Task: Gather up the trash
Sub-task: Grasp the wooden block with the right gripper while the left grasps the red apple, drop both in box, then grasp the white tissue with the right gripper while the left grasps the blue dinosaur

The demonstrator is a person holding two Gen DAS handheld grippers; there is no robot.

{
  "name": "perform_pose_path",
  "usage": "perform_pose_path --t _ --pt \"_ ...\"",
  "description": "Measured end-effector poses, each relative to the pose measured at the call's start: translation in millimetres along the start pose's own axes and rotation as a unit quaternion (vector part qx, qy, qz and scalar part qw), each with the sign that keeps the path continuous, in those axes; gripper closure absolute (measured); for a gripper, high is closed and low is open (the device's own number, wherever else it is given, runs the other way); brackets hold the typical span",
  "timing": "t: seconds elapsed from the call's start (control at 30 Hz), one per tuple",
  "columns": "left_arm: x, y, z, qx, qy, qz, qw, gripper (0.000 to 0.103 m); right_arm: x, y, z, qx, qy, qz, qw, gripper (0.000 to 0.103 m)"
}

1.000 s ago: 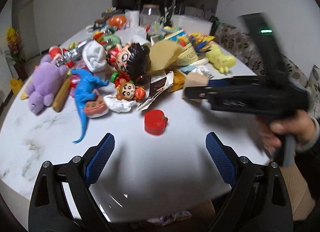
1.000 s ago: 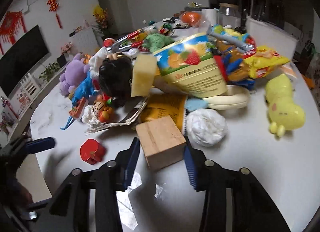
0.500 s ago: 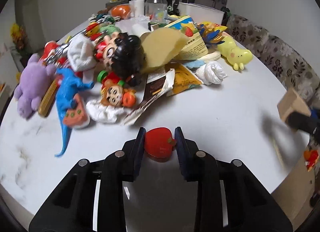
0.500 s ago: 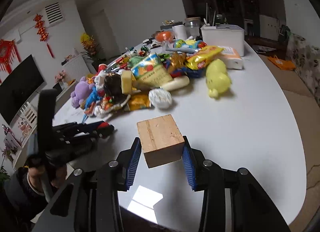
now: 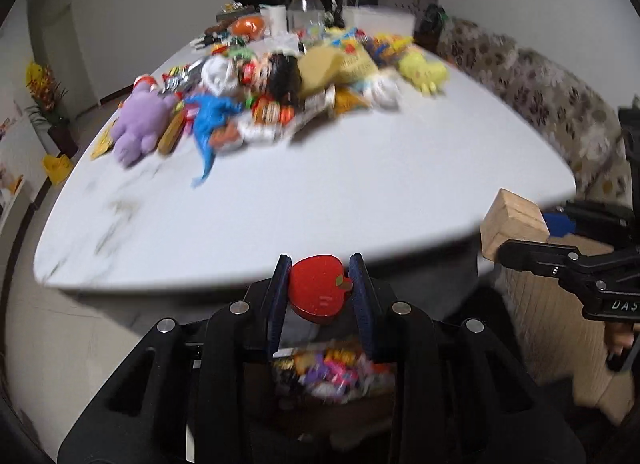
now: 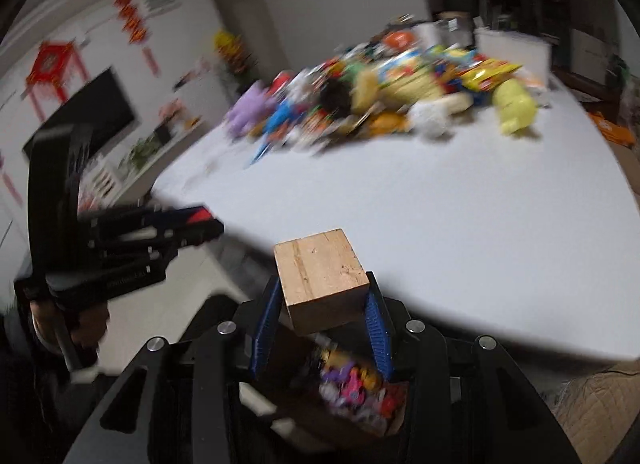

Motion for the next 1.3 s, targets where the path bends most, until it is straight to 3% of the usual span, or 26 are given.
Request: perform_pose_path --t 0.17,0.2,0.23,0.27,0.4,0.53,0.6,0.8,0.93,1.07,1.17,1.3 --pt "12.3 10.0 -56.9 -0.003 0.061 0.002 0.9981 0.072 19.8 20.1 -55.6 -0.016 0.072 0.013 0.997 0.062" --pt "18.3 11.2 -67.8 -0.004 0.074 -0.002 0.9973 0.061 26.1 21.2 -64.7 -0.014 0.084 0.014 0.996 0.059" --pt "28.2 14.6 -82.0 -0.003 0.090 0.001 0.9959 0.036 32.9 21.2 -73.1 -0.013 0.096 0.014 0.995 0.054" --pt "35.1 17.9 -91.1 -0.001 0.101 0.010 0.9948 0.026 41.1 19.1 -82.1 -0.011 0.106 0.006 0.994 0.044" --pt "48.2 29.2 -113.6 -0.019 0.129 0.015 0.9914 0.023 45.5 17.1 -90.0 -0.024 0.111 -0.017 0.993 0.043" --pt "28.4 32.8 -85.6 -0.033 0.089 -0.005 0.9955 0.023 17.2 19.0 -44.3 -0.035 0.053 -0.009 0.998 0.041" --pt "19.0 34.2 -61.7 -0.037 0.059 -0.012 0.9975 0.018 6.2 9.2 -7.9 -0.041 0.015 -0.019 0.999 0.037" --pt "19.7 54.6 5.3 -0.067 -0.005 -0.001 0.9977 0.016 31.7 -57.3 92.0 -0.024 -0.049 -0.097 0.994 0.036" --pt "30.1 70.2 37.0 -0.092 -0.027 0.008 0.9954 0.016 77.7 -91.8 137.3 -0.012 -0.038 -0.125 0.991 0.036" --pt "44.4 87.6 58.7 -0.112 -0.029 0.018 0.9931 0.016 125.9 -117.5 153.1 0.006 -0.009 -0.127 0.992 0.036" --pt "51.2 98.0 68.8 -0.118 -0.031 0.028 0.9921 0.016 147.8 -132.5 146.6 0.044 0.025 -0.116 0.992 0.066" --pt "68.5 110.8 89.9 -0.132 -0.036 0.030 0.9901 0.016 137.3 -132.2 141.3 0.062 0.014 -0.106 0.992 0.068"
Point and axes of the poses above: each gripper's, at about its wrist camera, not at the fingertips, and x roughly the way its jaws point, y to its left, z to its top, the point moved 10 cm from there along x, roughly the way its jaws point, and after that the axes turned 7 degrees about -y, right-handed, at the moved point
